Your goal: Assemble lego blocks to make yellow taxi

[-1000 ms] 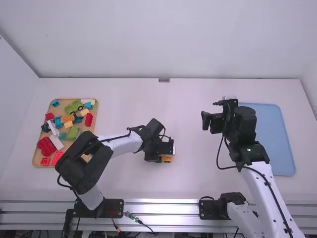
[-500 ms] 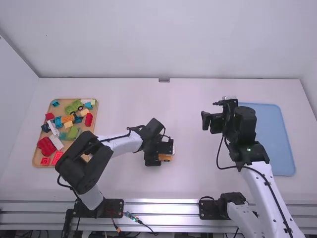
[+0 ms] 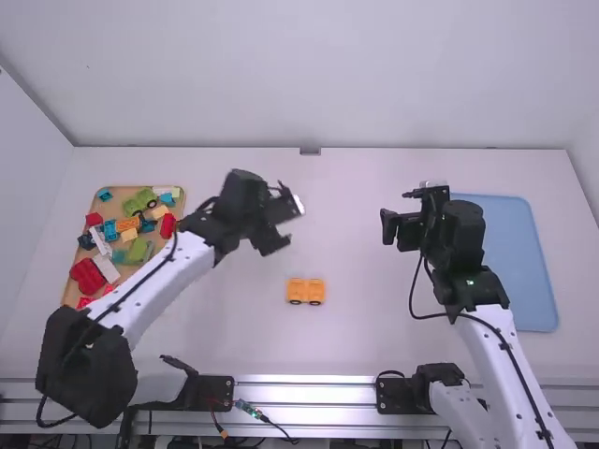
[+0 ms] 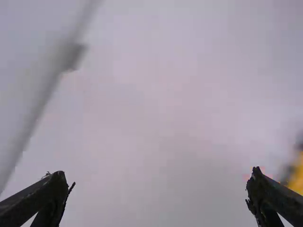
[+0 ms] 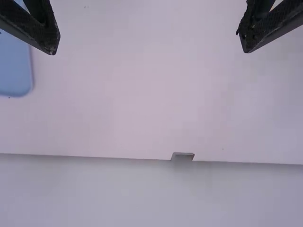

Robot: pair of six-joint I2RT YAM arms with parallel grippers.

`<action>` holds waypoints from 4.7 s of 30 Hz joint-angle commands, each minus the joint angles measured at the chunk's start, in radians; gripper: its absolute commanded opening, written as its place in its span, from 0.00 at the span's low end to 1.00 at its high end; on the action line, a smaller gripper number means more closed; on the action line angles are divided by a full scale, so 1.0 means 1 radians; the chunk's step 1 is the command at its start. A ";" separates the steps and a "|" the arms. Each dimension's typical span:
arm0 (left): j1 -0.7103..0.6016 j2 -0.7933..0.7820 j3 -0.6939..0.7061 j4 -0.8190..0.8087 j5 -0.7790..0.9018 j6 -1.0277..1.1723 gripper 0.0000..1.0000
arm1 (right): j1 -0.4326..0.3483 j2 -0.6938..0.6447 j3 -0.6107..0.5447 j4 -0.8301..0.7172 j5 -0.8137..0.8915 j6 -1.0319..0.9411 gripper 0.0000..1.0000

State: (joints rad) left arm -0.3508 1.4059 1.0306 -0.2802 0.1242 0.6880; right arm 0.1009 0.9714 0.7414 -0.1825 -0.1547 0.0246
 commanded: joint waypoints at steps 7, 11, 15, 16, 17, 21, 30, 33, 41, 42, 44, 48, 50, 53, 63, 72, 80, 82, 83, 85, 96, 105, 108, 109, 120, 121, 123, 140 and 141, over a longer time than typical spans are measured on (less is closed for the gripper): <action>0.414 -0.011 0.050 0.060 -0.083 -0.575 0.99 | 0.024 0.002 0.038 0.025 -0.003 -0.006 0.99; 0.544 0.032 0.130 -0.025 -0.075 -0.742 0.99 | 0.044 0.002 0.038 0.037 -0.003 -0.006 0.99; 0.634 0.127 0.257 -0.138 -0.028 -0.790 0.99 | 0.072 0.002 0.038 0.050 -0.002 -0.006 0.99; 0.636 0.132 0.263 -0.143 -0.028 -0.792 0.99 | 0.073 0.002 0.038 0.050 -0.002 -0.006 0.99; 0.647 0.182 0.324 -0.197 -0.043 -0.776 0.99 | 0.083 0.002 0.038 0.051 -0.002 -0.009 0.99; 0.652 0.300 0.458 -0.286 -0.135 -0.766 0.99 | 0.090 0.002 0.038 0.045 0.002 -0.031 0.99; 0.659 0.575 0.771 -0.448 -0.225 -0.545 0.99 | 0.089 0.002 0.038 0.045 0.002 -0.032 0.99; 0.670 0.611 0.807 -0.467 -0.241 -0.449 0.99 | 0.089 0.002 0.038 0.044 0.003 -0.033 0.99; 0.732 0.643 0.814 -0.471 -0.213 -0.150 0.99 | 0.089 0.002 0.038 0.047 0.002 -0.051 0.99; 0.742 0.649 0.814 -0.472 -0.184 -0.092 1.00 | 0.089 0.002 0.038 0.045 0.002 -0.052 0.99; 0.760 0.670 0.814 -0.468 -0.131 0.027 0.97 | 0.089 0.002 0.038 0.044 -0.002 -0.051 0.99; 0.771 0.694 0.814 -0.471 -0.126 0.063 0.99 | 0.089 0.002 0.038 0.060 -0.003 -0.051 0.99; 0.770 0.703 0.814 -0.459 -0.153 0.053 0.99 | 0.089 0.002 0.038 0.070 -0.002 -0.051 0.99; 0.764 0.722 0.814 -0.432 -0.208 -0.015 0.99 | 0.100 0.003 0.038 0.095 -0.005 -0.051 0.99; 0.764 0.726 0.814 -0.397 -0.266 -0.263 0.99 | 0.127 0.003 0.038 0.137 -0.001 -0.093 0.99; 0.743 0.726 0.814 -0.520 -0.132 -0.034 0.99 | 0.065 0.003 0.038 0.141 -0.005 -0.073 0.99; 0.758 0.735 0.794 -0.494 -0.132 0.215 0.99 | 0.055 0.003 0.038 0.107 -0.003 -0.074 1.00; 0.756 0.744 0.784 -0.464 -0.132 0.258 0.94 | 0.058 0.003 0.038 0.100 -0.003 -0.074 0.99; 0.756 0.746 0.779 -0.452 -0.131 0.273 0.94 | 0.058 0.003 0.038 0.099 -0.003 -0.074 0.99; 0.761 0.749 0.758 -0.426 -0.128 0.312 0.95 | 0.056 0.003 0.038 0.097 -0.006 -0.074 0.99; 0.776 0.748 0.660 -0.326 -0.021 0.409 0.79 | 0.065 0.002 0.038 0.116 -0.009 -0.074 0.99; 0.776 0.749 0.583 -0.279 -0.019 0.435 0.74 | 0.102 0.002 0.038 0.122 -0.002 -0.082 0.99; 0.777 0.749 0.565 -0.267 -0.018 0.439 0.72 | 0.100 0.002 0.038 0.122 -0.002 -0.081 0.99; 0.775 0.749 0.558 -0.261 -0.014 0.440 0.72 | 0.096 0.002 0.038 0.121 -0.002 -0.082 0.99; 0.778 0.749 0.506 -0.222 -0.004 0.454 0.63 | 0.089 0.002 0.038 0.119 -0.006 -0.081 0.99; 0.776 0.749 0.505 -0.223 -0.004 0.454 0.63 | 0.090 0.002 0.038 0.119 -0.005 -0.081 0.99; 0.777 0.749 0.505 -0.237 -0.003 0.463 0.60 | 0.089 0.002 0.038 0.120 -0.006 -0.080 0.99; 0.774 0.755 0.417 -0.166 0.019 0.499 0.54 | 0.089 0.002 0.038 0.123 -0.032 -0.081 0.99; 0.774 0.758 0.417 -0.166 0.018 0.499 0.51 | 0.089 0.002 0.038 0.123 -0.032 -0.080 0.99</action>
State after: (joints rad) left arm 0.4271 2.1387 1.4658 -0.4393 0.1242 1.1759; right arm 0.1925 0.9722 0.7414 -0.0624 -0.1810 -0.0551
